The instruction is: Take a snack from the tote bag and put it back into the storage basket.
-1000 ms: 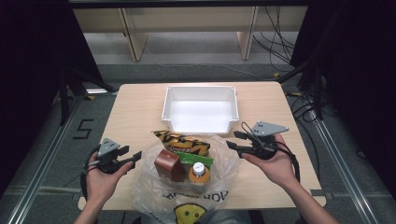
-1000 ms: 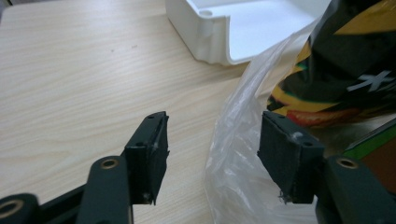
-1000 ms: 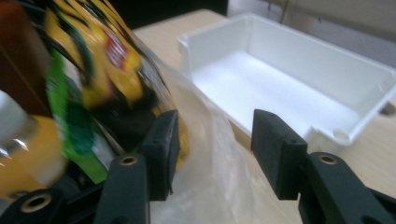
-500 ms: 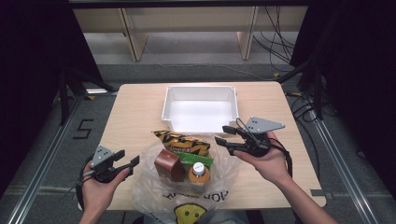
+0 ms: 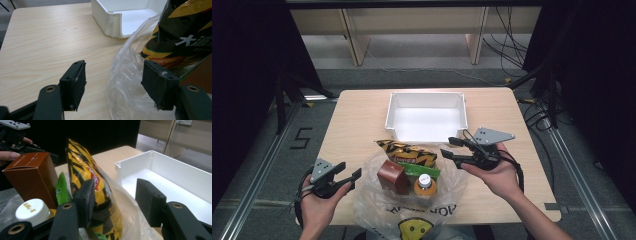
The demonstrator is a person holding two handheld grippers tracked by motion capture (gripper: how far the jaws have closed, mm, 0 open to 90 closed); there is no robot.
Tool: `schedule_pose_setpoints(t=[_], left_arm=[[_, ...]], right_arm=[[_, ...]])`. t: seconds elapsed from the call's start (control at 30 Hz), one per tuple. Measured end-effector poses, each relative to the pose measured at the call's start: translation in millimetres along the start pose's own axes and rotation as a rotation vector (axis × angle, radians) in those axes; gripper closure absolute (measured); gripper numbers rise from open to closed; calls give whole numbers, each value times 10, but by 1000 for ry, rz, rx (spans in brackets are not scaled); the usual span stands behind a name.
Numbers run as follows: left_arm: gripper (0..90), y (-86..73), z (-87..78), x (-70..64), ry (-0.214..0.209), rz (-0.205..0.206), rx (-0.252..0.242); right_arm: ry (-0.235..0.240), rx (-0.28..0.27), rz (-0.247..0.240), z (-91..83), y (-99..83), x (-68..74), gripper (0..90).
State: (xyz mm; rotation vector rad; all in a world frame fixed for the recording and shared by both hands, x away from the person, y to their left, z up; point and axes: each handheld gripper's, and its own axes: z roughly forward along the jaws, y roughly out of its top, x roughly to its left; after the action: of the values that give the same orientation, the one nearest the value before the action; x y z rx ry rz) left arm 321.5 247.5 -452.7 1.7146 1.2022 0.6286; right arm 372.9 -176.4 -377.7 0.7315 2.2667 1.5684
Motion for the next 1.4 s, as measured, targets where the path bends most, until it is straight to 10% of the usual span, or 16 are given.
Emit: schedule_pose_setpoints(t=[0.73,1.4], left_arm=[[356,-5,14,-20,-4,-3,-2],[356,-8,21,-20,-6,-3,-5]], right_arm=[[33,-62,-55,-55,153,143,461],[123,-8,-62,361,109,238,480]])
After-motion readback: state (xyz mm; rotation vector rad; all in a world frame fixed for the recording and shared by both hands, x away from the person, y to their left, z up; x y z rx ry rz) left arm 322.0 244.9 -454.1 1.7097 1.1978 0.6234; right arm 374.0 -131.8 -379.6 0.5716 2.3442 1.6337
